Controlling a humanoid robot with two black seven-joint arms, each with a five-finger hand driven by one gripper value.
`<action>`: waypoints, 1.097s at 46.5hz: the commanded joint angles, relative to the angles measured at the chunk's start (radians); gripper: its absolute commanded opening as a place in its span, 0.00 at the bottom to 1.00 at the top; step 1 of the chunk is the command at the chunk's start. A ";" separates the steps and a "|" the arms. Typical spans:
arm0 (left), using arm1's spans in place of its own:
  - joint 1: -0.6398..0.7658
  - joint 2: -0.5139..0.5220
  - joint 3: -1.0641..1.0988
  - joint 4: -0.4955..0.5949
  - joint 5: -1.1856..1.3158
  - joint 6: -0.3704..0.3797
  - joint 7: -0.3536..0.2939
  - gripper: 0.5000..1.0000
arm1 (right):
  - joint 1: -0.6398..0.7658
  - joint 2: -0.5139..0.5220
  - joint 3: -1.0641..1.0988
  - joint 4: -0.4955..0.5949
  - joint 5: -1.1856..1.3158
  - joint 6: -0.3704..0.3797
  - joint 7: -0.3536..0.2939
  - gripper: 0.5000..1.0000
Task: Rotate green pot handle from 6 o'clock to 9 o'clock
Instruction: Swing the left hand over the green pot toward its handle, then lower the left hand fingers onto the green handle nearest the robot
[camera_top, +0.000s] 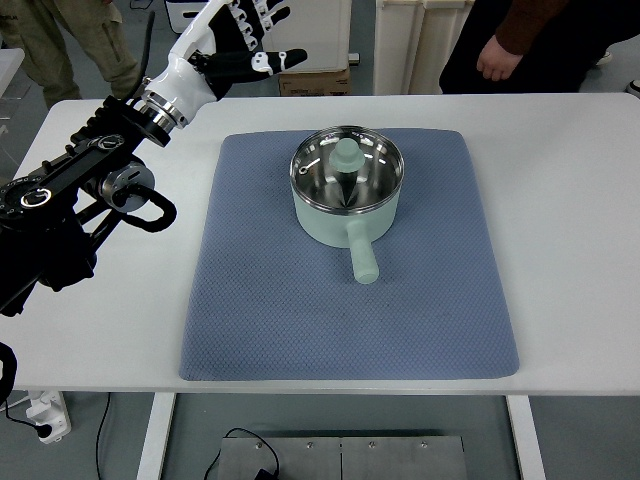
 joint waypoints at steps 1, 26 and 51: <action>-0.019 -0.001 0.001 -0.041 0.144 -0.029 -0.002 1.00 | 0.000 0.000 0.000 0.000 0.000 0.000 -0.001 1.00; -0.060 -0.022 0.033 -0.162 0.695 -0.264 -0.025 1.00 | -0.001 0.000 0.000 0.000 0.000 0.000 0.000 1.00; -0.189 -0.012 0.289 -0.181 0.851 -0.367 -0.066 1.00 | 0.000 0.000 0.000 0.000 0.000 0.000 -0.001 1.00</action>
